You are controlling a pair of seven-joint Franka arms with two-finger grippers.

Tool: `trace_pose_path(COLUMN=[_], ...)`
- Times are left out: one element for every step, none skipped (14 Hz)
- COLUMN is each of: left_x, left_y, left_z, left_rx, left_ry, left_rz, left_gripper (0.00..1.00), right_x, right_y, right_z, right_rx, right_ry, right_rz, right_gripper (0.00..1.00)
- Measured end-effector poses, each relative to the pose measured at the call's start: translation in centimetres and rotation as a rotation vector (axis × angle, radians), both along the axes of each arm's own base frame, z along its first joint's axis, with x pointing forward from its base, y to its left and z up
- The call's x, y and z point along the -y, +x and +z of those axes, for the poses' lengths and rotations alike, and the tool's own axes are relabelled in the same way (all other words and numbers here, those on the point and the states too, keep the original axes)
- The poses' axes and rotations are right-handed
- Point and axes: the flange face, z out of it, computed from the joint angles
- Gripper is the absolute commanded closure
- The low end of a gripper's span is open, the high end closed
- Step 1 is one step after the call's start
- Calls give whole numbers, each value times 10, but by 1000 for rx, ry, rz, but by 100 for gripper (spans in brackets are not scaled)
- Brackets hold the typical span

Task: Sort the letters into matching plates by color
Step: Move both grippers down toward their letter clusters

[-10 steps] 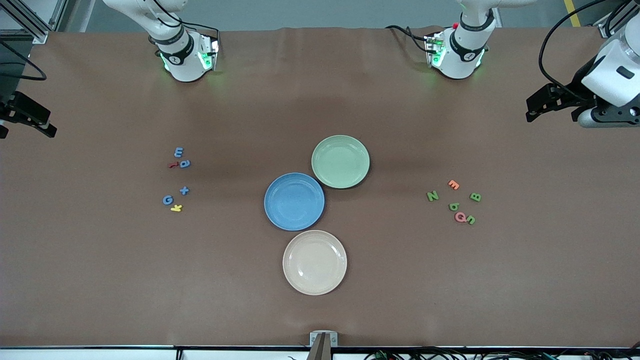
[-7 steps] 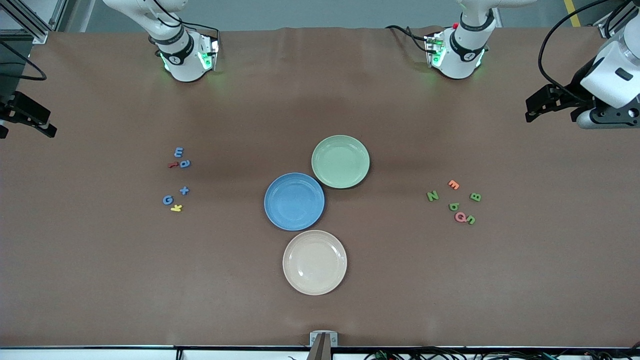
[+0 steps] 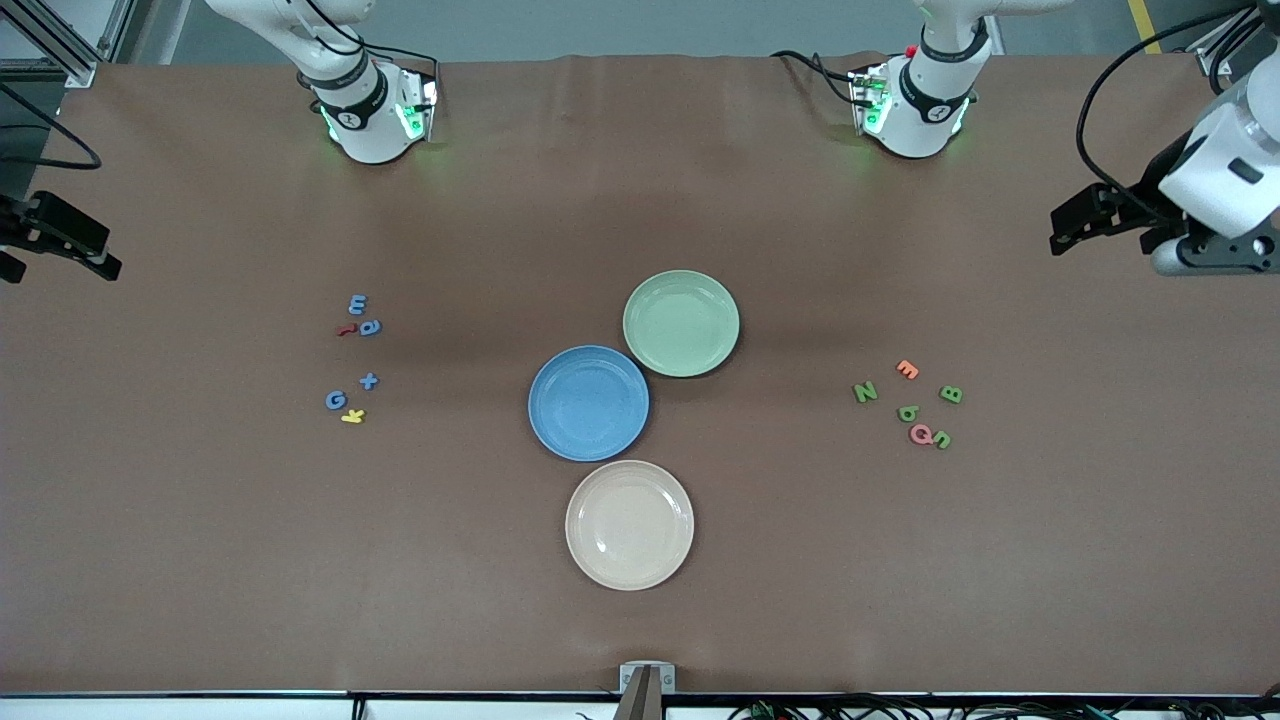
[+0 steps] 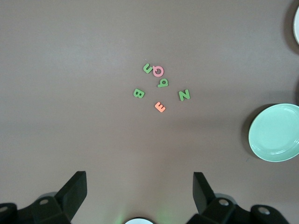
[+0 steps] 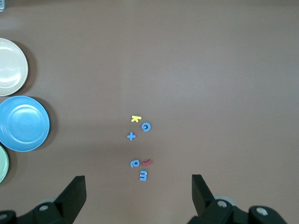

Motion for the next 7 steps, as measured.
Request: trace_pose_path(left_x=[1, 2, 3, 5, 8, 11, 14], left_y=[7, 14, 20, 27, 35, 41, 46], left_z=[-11, -24, -37, -49, -59, -68, -76], left_rx=[-19, -43, -62, -71, -69, -65, -61], left_ry=[0, 1, 1, 1, -1, -3, -4], left_rz=[-1, -2, -3, -6, -9, -10, -7], left_gripper=[0, 0, 0, 0, 0, 0, 0], right_x=[-2, -4, -7, -10, -13, -16, -18], right_y=[4, 10, 17, 23, 29, 34, 39], right_z=[-8, -19, -32, -46, -62, -77, -92], right_rx=[-15, -35, -58, -83, -111, -137, -160], right_ry=[1, 2, 3, 5, 6, 7, 8], right_rz=[4, 10, 17, 23, 28, 32, 37], right_gripper=[0, 0, 0, 0, 0, 0, 0])
